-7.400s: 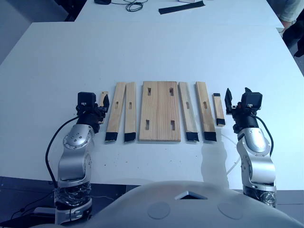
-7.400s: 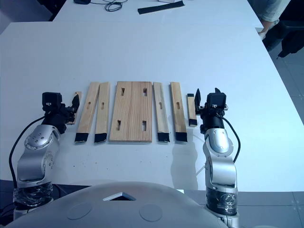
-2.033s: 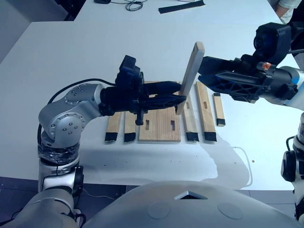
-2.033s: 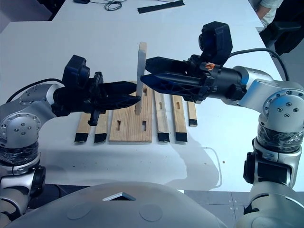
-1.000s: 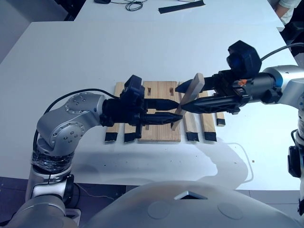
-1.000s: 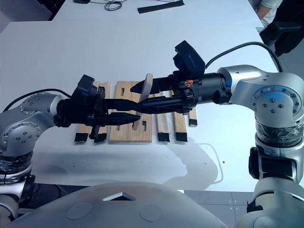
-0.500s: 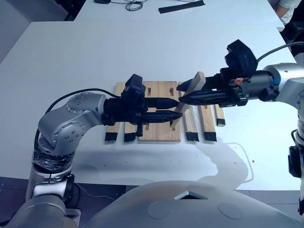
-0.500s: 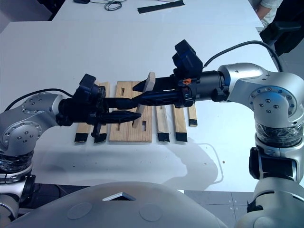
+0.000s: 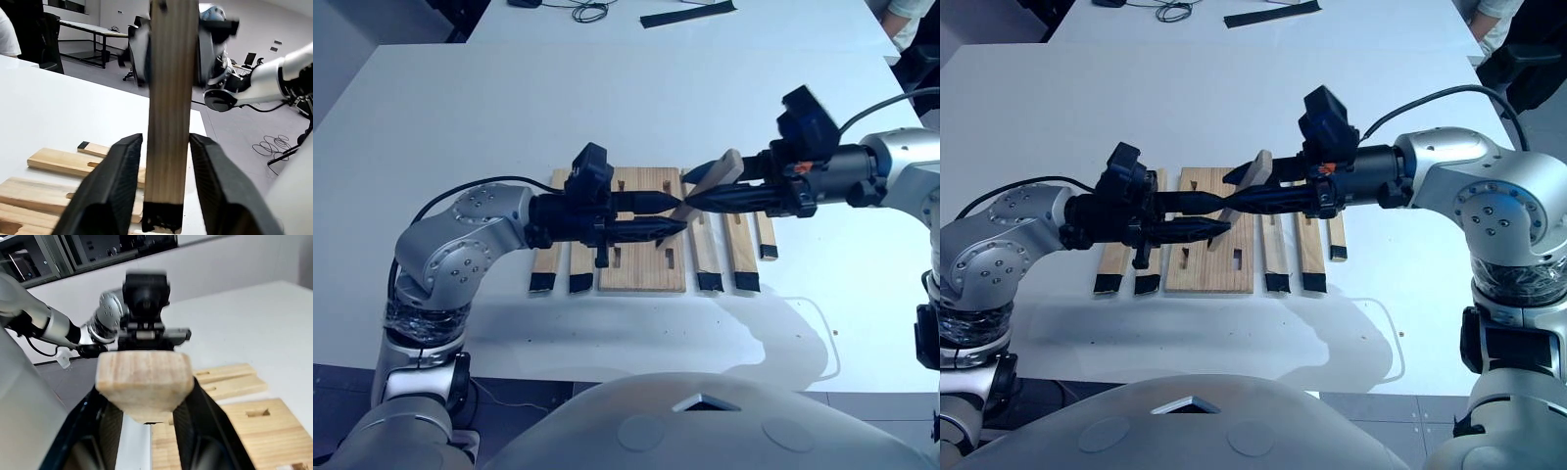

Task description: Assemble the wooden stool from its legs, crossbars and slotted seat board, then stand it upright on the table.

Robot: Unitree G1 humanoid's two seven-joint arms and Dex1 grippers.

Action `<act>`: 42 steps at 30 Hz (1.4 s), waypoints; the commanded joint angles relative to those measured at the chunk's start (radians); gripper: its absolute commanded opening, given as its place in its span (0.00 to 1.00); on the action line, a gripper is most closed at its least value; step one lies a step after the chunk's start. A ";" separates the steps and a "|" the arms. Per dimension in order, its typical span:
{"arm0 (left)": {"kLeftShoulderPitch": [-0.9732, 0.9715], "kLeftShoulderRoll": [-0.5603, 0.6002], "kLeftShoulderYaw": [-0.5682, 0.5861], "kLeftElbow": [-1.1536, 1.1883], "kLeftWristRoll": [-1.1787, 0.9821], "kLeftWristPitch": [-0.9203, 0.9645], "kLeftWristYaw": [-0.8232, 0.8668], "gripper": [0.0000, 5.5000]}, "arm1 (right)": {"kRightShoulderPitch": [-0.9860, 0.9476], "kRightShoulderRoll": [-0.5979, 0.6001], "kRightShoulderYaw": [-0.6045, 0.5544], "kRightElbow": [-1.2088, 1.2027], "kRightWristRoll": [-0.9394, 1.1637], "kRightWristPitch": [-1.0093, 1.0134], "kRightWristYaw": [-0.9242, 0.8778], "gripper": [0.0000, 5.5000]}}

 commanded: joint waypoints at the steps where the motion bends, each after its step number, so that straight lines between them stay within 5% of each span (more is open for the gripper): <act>1: 0.006 0.045 -0.044 0.064 0.181 -0.062 0.052 0.45 | -0.005 -0.019 0.004 -0.002 -0.051 -0.029 0.040 0.24; 10: 0.141 0.063 0.017 0.045 0.240 -0.149 0.045 0.48 | 0.041 -0.217 0.064 0.196 -0.539 -0.468 0.259 0.24; 17: 0.198 0.027 0.026 -0.003 0.243 -0.163 0.108 0.48 | 0.064 -0.166 0.113 0.416 -0.759 -0.783 0.313 0.24; 42: 0.203 0.018 0.045 -0.045 0.200 -0.137 0.128 0.48 | 0.194 -0.067 0.110 0.503 -0.821 -0.887 0.329 0.24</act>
